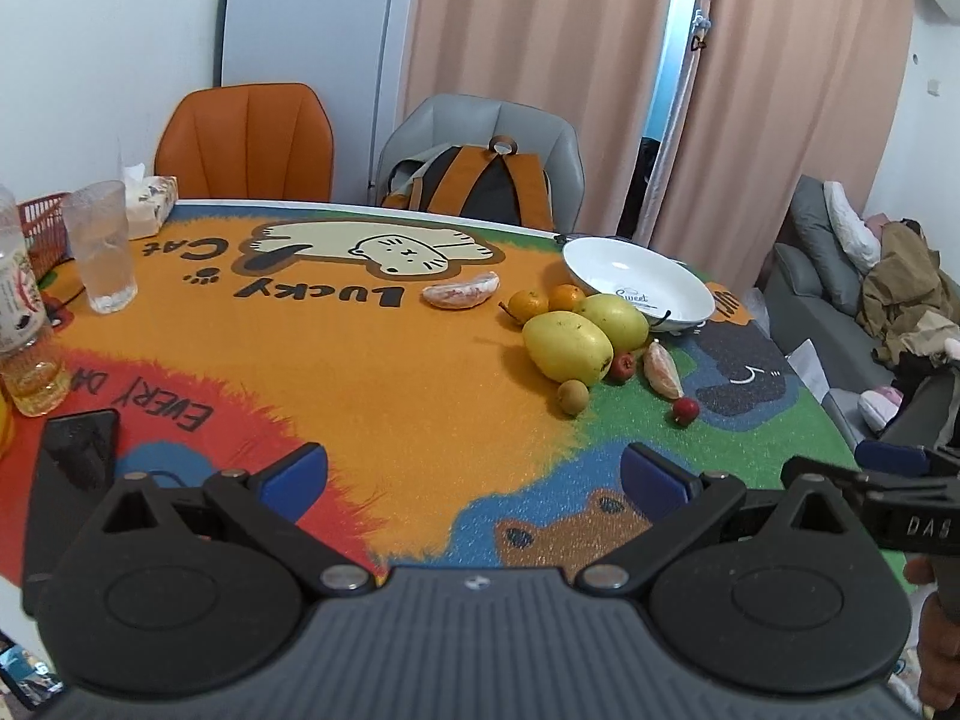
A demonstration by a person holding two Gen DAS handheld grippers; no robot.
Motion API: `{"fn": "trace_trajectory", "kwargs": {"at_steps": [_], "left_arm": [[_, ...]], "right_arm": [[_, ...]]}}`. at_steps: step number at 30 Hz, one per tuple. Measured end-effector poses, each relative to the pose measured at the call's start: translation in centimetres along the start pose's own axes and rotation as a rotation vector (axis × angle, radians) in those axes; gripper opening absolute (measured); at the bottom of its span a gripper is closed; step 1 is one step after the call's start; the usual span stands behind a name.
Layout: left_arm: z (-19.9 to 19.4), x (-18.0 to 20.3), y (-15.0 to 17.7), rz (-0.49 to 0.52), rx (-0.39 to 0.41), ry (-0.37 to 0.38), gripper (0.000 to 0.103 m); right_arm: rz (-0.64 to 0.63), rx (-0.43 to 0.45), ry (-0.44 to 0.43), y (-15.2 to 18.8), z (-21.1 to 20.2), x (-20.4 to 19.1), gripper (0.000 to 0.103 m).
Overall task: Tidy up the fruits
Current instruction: 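Grasp the small brown fruit with the left gripper while the right gripper grasps the small red fruit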
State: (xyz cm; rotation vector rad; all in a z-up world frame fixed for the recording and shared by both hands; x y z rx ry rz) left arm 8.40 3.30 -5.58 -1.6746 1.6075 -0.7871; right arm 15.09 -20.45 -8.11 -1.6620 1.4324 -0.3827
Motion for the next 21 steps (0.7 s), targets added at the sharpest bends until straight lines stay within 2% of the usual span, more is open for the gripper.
{"fn": "trace_trajectory", "kwargs": {"at_steps": [7, 13, 21], "left_arm": [[2.6, 0.3, -0.6, -0.009, -0.017, 0.005, 0.103], [5.1, 0.5, -1.0, -0.007, -0.029, 0.008, 0.103], [8.6, 0.9, -1.7, -0.011, -0.033, 0.042, 0.101]], "right_arm": [[0.022, -0.025, -0.035, -0.3, 1.9, 0.7, 0.103], [0.024, -0.042, -0.027, -0.6, 4.0, 1.4, 0.103], [0.070, -0.061, -0.080, -1.2, 6.7, 2.7, 0.103]]}}
Point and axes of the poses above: each gripper's, at about its wrist camera, not at the fingertips, and z roughly the way its jaws point, x to its right, y to its underside, the point moved 5 cm from there along z, roughly the way its jaws point, and after that the axes turned 12 degrees about z, right-handed, at the moved point
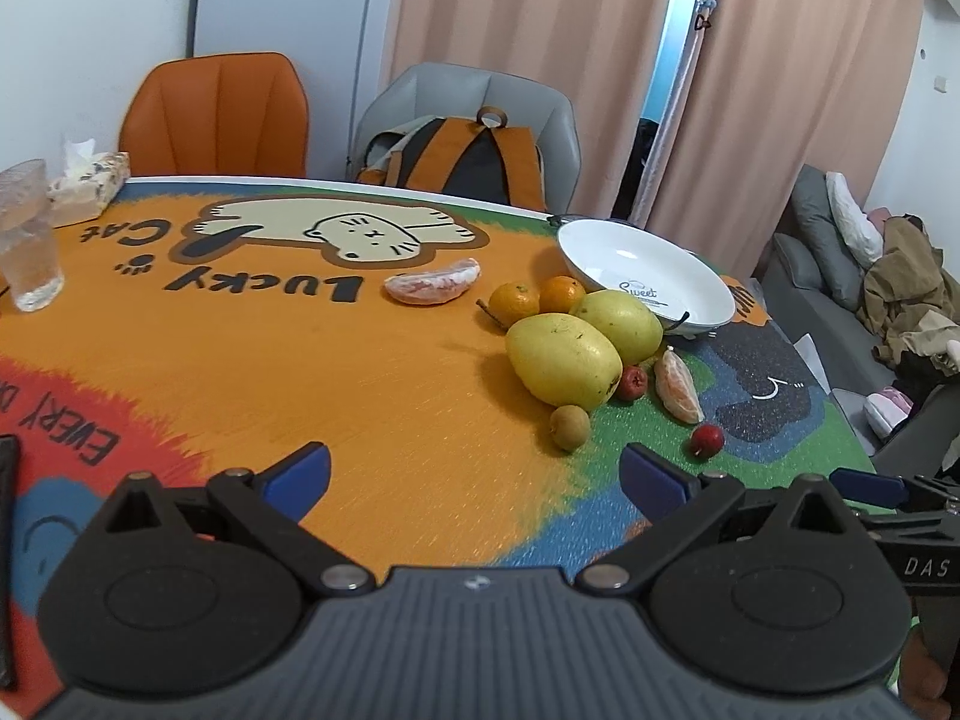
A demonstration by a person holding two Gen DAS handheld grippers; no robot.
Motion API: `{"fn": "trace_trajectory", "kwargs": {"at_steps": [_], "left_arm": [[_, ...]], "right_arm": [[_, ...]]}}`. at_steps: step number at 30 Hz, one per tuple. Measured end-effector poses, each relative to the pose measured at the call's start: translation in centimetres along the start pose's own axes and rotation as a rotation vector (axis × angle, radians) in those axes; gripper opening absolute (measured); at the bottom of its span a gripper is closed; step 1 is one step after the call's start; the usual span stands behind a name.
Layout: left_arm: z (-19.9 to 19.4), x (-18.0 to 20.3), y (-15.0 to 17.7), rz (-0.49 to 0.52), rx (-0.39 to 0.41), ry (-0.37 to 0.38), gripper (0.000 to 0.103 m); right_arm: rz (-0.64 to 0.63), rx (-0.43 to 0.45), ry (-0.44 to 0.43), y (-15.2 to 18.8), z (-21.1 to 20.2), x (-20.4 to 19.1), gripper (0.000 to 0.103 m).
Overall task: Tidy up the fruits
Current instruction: 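Grasp the small brown fruit with the left gripper while the right gripper grasps the small red fruit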
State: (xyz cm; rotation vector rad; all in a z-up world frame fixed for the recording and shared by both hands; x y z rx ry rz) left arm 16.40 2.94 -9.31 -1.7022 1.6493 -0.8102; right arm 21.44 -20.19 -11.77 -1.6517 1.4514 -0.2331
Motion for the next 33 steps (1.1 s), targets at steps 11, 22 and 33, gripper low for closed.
{"fn": "trace_trajectory", "kwargs": {"at_steps": [11, 22, 33], "left_arm": [[4.4, 1.3, -0.6, 0.000, -0.013, 0.041, 0.093], [8.4, 2.5, -1.0, 0.005, -0.045, 0.082, 0.076], [11.0, 3.6, -1.0, 0.003, -0.061, 0.141, 0.056]], "right_arm": [[0.030, -0.022, -0.005, -1.2, 3.4, 2.3, 0.084], [0.048, -0.076, -0.021, -1.8, 6.3, 3.4, 0.059], [0.028, -0.085, -0.035, -2.2, 7.6, 3.4, 0.044]]}}
Point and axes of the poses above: each gripper's, at about its wrist camera, not at the fingertips, and z roughly the way its jaws point, x to its right, y to its underside, the point moved 5 cm from there along z, roughly the way its jaws point, and after that the axes turned 12 degrees about z, right-handed, at the moved point
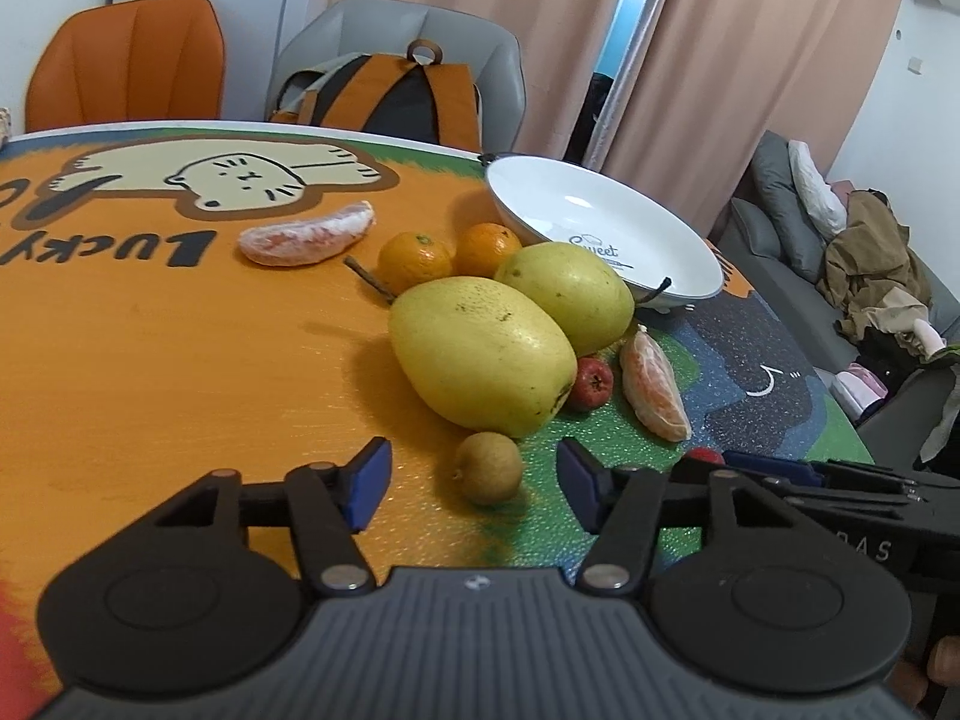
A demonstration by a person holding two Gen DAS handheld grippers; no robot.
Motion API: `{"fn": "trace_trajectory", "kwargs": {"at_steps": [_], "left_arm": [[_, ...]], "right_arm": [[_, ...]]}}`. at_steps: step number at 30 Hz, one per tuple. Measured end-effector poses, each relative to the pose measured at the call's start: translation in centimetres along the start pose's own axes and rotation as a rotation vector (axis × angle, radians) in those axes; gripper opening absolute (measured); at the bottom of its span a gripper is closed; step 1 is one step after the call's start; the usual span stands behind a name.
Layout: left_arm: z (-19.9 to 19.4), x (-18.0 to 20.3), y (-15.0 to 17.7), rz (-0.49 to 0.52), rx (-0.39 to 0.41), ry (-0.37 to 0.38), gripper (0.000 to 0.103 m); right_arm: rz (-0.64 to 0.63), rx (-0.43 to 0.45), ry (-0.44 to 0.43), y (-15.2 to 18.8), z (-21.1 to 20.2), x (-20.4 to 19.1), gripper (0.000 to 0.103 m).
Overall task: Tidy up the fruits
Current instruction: 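Grasp the small brown fruit with the left gripper while the right gripper grasps the small red fruit, then carry both fruits over the white plate and open the left gripper to drop the brown fruit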
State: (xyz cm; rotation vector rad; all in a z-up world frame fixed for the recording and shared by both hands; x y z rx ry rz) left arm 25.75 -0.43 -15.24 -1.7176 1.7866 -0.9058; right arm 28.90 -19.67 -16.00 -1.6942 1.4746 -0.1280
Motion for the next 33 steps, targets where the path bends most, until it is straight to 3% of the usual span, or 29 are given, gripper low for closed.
{"fn": "trace_trajectory", "kwargs": {"at_steps": [2, 4, 6, 7, 20, 33], "left_arm": [[0.3, 0.2, 0.0, 0.003, 0.002, 0.005, 0.053], [0.4, 0.4, 0.1, 0.019, 0.009, -0.006, 0.043], [0.4, 0.5, 0.2, 0.032, 0.007, -0.020, 0.026], [0.4, 0.5, 0.2, 0.032, 0.003, -0.021, 0.024], [-2.3, 0.3, 0.2, 0.013, 0.033, -0.011, 0.024], [-5.3, 0.5, -1.9, 0.028, 0.081, -0.030, 0.024]], "right_arm": [[-0.009, 0.006, 0.005, 0.1, 0.1, 0.0, 0.039], [-0.012, 0.008, 0.005, 0.1, 0.1, 0.0, 0.031], [-0.009, 0.004, 0.000, 0.1, 0.1, 0.1, 0.025], [-0.008, 0.002, -0.006, 0.1, 0.0, 0.0, 0.025], [-0.020, 0.046, -0.032, -0.2, -1.9, -1.5, 0.025], [-0.023, 0.106, -0.034, -1.5, -3.7, -2.8, 0.025]]}}
Point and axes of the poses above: each gripper's, at about its wrist camera, not at the fingertips, and z roughly the way its jaws point, x to its right, y to its underside, the point moved 5 cm from there along z, roughly the way its jaws point, and after that the axes turned 12 degrees about z, right-handed, at the moved point
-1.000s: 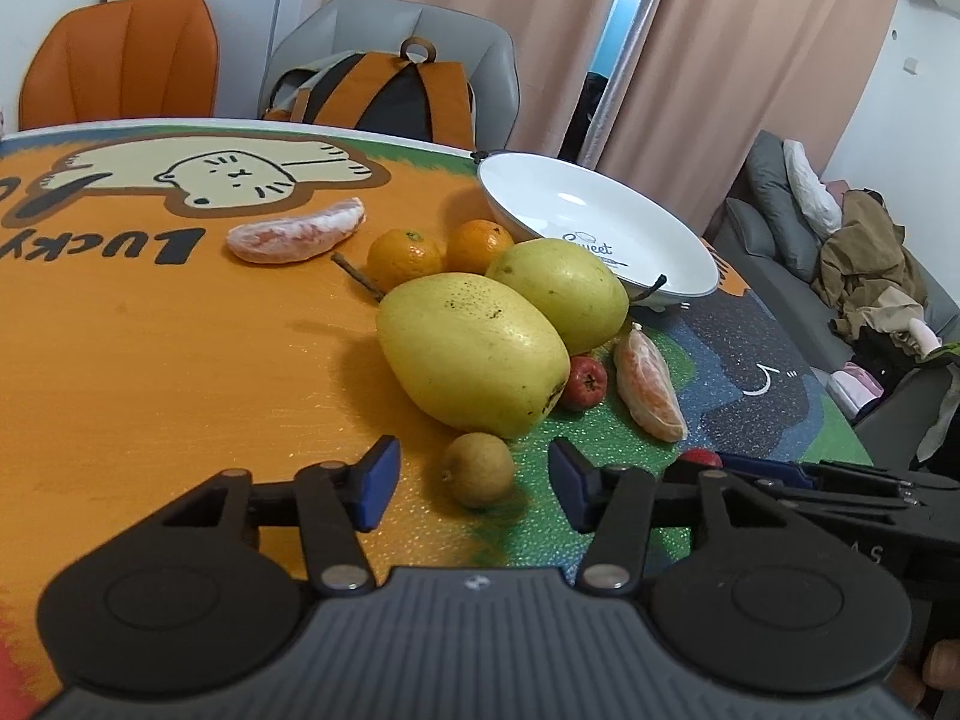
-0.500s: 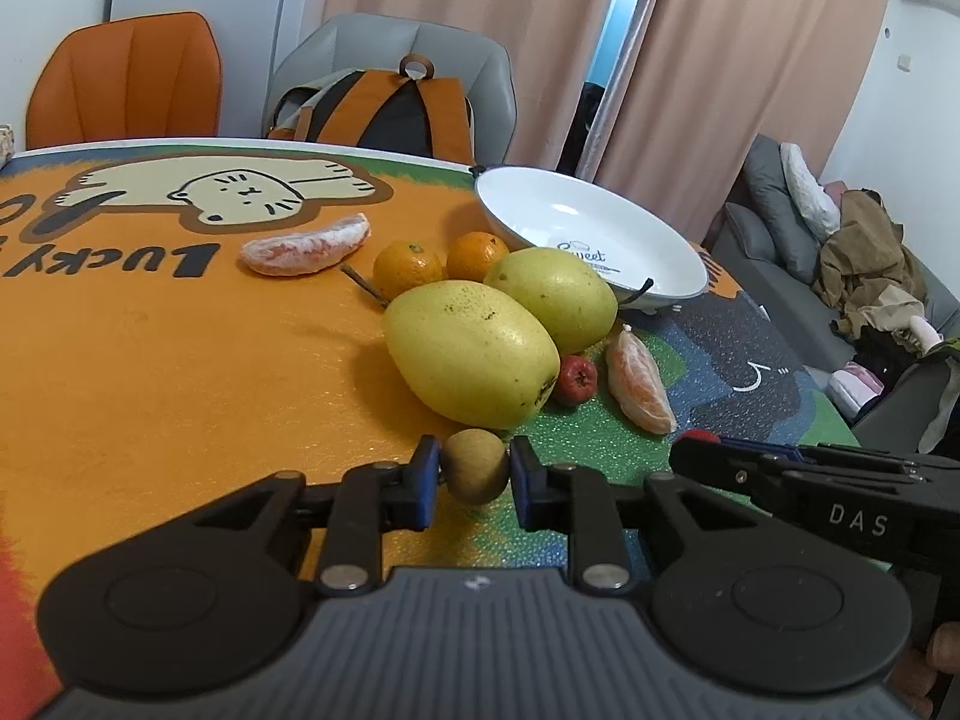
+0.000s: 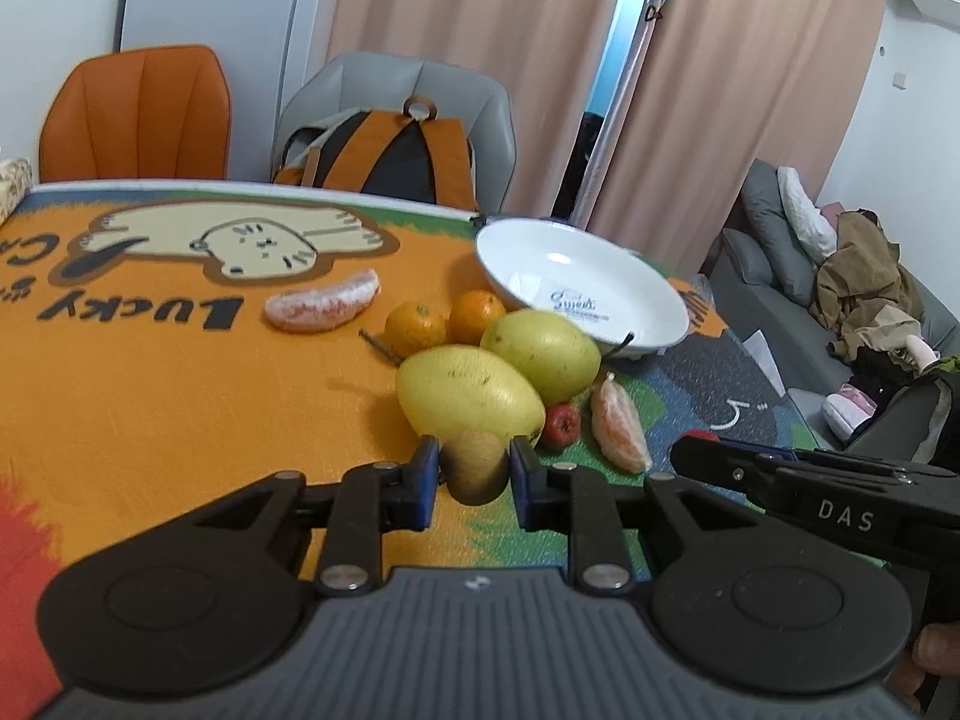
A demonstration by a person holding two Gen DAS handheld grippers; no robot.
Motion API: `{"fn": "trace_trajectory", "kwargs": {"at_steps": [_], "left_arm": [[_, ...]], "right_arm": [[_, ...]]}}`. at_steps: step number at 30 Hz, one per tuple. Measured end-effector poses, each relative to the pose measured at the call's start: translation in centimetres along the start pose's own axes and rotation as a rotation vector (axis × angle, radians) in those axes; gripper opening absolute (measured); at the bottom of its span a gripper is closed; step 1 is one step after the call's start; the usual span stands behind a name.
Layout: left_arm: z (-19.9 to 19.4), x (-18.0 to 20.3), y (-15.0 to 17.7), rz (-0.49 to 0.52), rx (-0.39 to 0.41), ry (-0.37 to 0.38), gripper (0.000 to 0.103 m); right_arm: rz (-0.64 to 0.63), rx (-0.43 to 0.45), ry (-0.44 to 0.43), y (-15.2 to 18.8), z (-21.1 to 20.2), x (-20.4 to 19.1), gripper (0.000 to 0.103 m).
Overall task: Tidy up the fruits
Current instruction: 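Carry both fruits over the white plate and open the left gripper to drop the brown fruit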
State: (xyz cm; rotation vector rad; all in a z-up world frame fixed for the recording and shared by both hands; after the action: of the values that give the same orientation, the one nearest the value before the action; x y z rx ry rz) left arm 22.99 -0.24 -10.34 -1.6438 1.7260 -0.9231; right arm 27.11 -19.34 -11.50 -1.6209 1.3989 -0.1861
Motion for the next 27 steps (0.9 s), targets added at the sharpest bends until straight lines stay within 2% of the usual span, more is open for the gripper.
{"fn": "trace_trajectory", "kwargs": {"at_steps": [13, 27], "left_arm": [[0.2, 1.3, -3.3, 0.039, 0.012, 0.013, 0.024], [0.6, 1.9, -7.4, 0.053, 0.061, 0.019, 0.024]], "right_arm": [[0.021, 0.069, 0.012, -2.8, -0.6, -0.1, 0.025], [0.024, 0.109, 0.017, -6.0, -0.3, 0.3, 0.025]]}}
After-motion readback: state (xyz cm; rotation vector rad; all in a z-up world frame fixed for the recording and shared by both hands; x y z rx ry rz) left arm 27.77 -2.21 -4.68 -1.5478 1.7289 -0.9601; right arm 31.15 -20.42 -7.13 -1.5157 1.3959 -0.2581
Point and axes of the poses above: each gripper's, at about its wrist camera, not at the fingertips, and z roughly the way its jaws point, x to its right, y to its underside, the point moved 5 cm from there along z, roughly the way its jaws point, and after that the axes turned 12 degrees about z, right-handed, at the moved point
